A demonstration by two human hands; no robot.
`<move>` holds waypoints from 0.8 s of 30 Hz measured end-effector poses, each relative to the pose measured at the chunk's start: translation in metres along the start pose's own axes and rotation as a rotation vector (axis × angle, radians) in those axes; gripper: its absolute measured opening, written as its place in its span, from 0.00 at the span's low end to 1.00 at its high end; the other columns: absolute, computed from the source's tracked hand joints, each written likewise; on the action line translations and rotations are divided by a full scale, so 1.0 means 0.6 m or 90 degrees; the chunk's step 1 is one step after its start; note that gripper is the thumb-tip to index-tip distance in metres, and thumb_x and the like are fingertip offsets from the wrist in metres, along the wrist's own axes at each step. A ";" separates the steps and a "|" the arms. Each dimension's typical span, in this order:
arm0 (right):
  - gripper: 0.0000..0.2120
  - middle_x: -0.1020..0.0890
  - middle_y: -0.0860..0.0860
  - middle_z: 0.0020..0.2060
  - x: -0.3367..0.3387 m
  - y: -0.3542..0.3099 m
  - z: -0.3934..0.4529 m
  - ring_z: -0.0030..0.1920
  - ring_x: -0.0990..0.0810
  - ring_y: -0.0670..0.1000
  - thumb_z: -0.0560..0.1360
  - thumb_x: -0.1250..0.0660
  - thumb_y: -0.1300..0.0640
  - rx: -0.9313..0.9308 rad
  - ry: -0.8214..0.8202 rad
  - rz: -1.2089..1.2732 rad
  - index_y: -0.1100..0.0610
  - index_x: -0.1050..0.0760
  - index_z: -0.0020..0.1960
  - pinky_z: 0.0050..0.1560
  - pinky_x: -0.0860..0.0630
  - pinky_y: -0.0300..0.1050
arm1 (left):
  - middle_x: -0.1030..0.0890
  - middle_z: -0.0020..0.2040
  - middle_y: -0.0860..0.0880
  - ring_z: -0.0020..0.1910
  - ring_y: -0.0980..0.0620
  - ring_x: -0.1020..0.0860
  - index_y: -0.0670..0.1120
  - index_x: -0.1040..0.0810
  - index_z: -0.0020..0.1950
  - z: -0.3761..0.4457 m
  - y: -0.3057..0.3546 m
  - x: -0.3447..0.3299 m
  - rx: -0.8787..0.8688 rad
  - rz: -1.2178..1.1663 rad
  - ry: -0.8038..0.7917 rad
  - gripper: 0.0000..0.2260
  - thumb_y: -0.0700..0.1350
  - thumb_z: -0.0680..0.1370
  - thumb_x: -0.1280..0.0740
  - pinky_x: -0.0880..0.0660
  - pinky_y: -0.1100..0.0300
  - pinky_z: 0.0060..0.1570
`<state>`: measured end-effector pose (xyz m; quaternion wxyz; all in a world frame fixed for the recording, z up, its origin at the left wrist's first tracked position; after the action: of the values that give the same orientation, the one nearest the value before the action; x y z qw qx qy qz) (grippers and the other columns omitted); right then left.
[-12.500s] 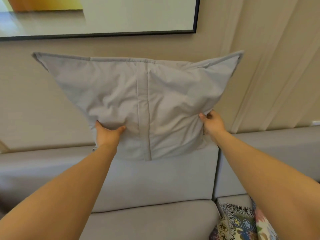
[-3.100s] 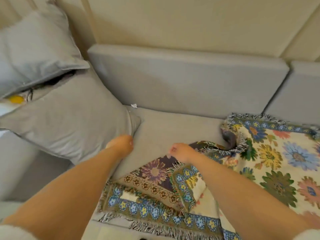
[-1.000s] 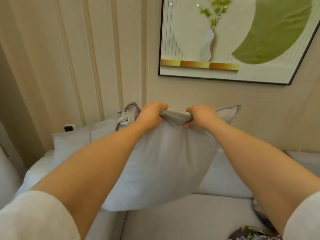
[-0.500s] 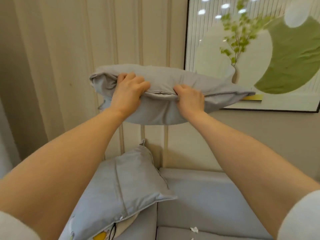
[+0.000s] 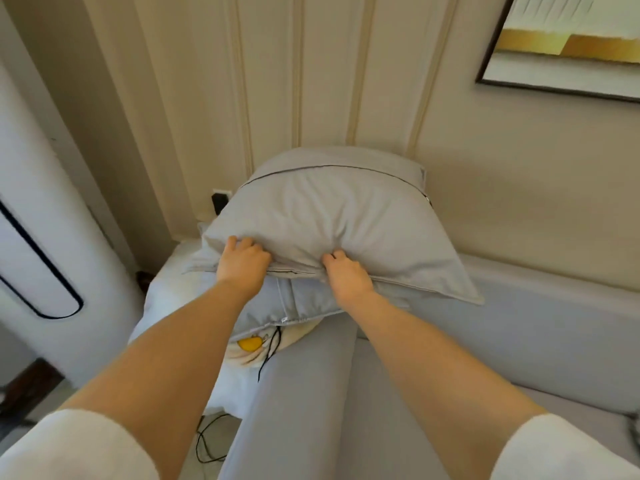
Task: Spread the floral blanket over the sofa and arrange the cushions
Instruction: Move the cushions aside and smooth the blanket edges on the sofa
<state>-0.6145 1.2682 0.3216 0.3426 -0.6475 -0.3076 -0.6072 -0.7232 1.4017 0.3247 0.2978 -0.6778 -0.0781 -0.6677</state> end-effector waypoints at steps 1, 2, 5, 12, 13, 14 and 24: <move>0.16 0.32 0.61 0.64 -0.001 -0.004 0.007 0.61 0.24 0.64 0.79 0.47 0.67 0.002 0.001 0.011 0.62 0.35 0.66 0.58 0.27 0.56 | 0.24 0.62 0.49 0.67 0.46 0.32 0.50 0.26 0.63 0.001 -0.009 -0.003 0.014 -0.016 0.001 0.16 0.39 0.78 0.41 0.42 0.48 0.70; 0.16 0.32 0.61 0.64 -0.002 -0.009 0.011 0.61 0.24 0.64 0.79 0.46 0.68 0.007 0.003 0.023 0.63 0.35 0.66 0.57 0.27 0.56 | 0.25 0.63 0.48 0.67 0.46 0.33 0.50 0.28 0.65 -0.001 -0.016 -0.009 0.029 -0.027 0.001 0.16 0.39 0.78 0.41 0.43 0.48 0.70; 0.18 0.34 0.60 0.65 -0.007 -0.021 0.010 0.59 0.24 0.64 0.77 0.43 0.70 0.018 0.002 0.044 0.63 0.35 0.65 0.54 0.26 0.55 | 0.27 0.63 0.48 0.65 0.46 0.32 0.50 0.30 0.66 -0.012 -0.032 -0.020 0.042 -0.039 -0.001 0.17 0.40 0.78 0.41 0.42 0.47 0.70; 0.14 0.33 0.61 0.64 -0.013 -0.007 -0.023 0.56 0.25 0.63 0.78 0.40 0.62 0.059 -0.056 0.117 0.65 0.33 0.62 0.50 0.29 0.49 | 0.29 0.61 0.42 0.61 0.40 0.30 0.42 0.31 0.65 -0.030 0.006 0.018 0.030 -0.119 0.106 0.20 0.38 0.73 0.39 0.42 0.44 0.69; 0.14 0.32 0.61 0.63 -0.011 -0.001 -0.030 0.57 0.25 0.63 0.78 0.40 0.61 0.073 -0.076 0.131 0.65 0.32 0.62 0.52 0.29 0.49 | 0.29 0.61 0.41 0.61 0.40 0.30 0.41 0.30 0.65 -0.027 0.017 0.027 0.022 -0.131 0.128 0.20 0.38 0.72 0.39 0.42 0.43 0.68; 0.14 0.32 0.61 0.63 -0.011 0.003 -0.036 0.57 0.25 0.63 0.78 0.39 0.61 0.085 -0.093 0.143 0.65 0.32 0.62 0.53 0.29 0.48 | 0.29 0.62 0.41 0.62 0.39 0.30 0.41 0.30 0.66 -0.023 0.026 0.036 0.021 -0.144 0.146 0.21 0.37 0.73 0.39 0.42 0.43 0.68; 0.15 0.25 0.60 0.59 0.032 0.132 -0.125 0.57 0.25 0.61 0.76 0.43 0.67 0.002 0.061 0.213 0.64 0.27 0.60 0.56 0.28 0.52 | 0.35 0.70 0.43 0.69 0.41 0.36 0.44 0.36 0.70 0.014 0.142 0.096 0.030 -0.159 0.072 0.19 0.46 0.80 0.46 0.43 0.44 0.70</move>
<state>-0.5920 1.1609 0.3373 0.4541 -0.6593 -0.1793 -0.5717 -0.6676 1.3201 0.3547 0.2325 -0.6168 -0.1608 -0.7346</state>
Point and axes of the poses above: each hand's wrist, its own z-axis towards the middle knuckle, its own x-axis out of the back of the hand, y = z × x, the point moved 1 cm from there along z, towards the middle knuckle
